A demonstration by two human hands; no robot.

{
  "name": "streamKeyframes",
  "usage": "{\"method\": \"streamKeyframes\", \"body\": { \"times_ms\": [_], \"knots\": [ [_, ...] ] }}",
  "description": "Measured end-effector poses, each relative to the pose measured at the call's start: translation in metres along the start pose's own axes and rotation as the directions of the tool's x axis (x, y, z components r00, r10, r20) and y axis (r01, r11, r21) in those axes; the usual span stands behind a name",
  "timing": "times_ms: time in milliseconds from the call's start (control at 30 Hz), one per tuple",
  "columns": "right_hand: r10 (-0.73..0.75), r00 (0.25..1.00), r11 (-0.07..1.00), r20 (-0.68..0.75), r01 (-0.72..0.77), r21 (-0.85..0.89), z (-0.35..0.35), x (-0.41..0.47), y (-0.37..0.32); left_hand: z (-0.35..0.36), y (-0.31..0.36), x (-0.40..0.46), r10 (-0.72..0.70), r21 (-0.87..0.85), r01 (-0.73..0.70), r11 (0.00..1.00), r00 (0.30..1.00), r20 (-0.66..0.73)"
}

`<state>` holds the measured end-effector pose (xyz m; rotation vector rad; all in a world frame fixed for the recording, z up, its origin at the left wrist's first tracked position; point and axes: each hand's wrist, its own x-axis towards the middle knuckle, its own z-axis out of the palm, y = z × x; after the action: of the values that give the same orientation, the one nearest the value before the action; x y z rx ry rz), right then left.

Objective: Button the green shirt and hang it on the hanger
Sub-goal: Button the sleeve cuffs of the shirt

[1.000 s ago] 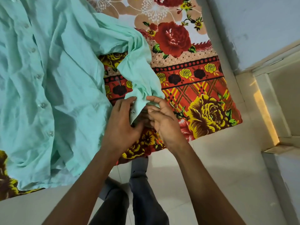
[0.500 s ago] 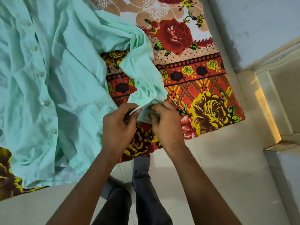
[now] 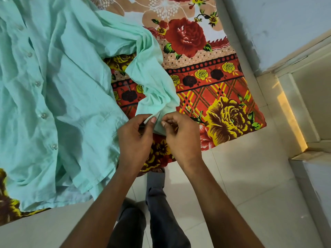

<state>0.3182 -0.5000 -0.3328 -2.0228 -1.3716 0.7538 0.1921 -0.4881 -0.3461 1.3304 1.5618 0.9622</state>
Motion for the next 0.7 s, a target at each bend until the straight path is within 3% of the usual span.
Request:
{"method": "streamKeyframes", "body": {
  "times_ms": [300,700],
  "knots": [
    [-0.025,0.997,0.991,-0.069,0.034,0.129,0.0030,-0.0042,-0.0070,-0.0002,0.0046,0.0008,-0.018,-0.025,0.019,0.999,0.998,0.058],
    [-0.101,0.993,0.994,-0.065,0.103,0.021,0.0022,-0.0023,-0.0077,0.0001,-0.0004,0.0039,-0.058,-0.016,0.058,0.998,0.998,-0.021]
  ]
}}
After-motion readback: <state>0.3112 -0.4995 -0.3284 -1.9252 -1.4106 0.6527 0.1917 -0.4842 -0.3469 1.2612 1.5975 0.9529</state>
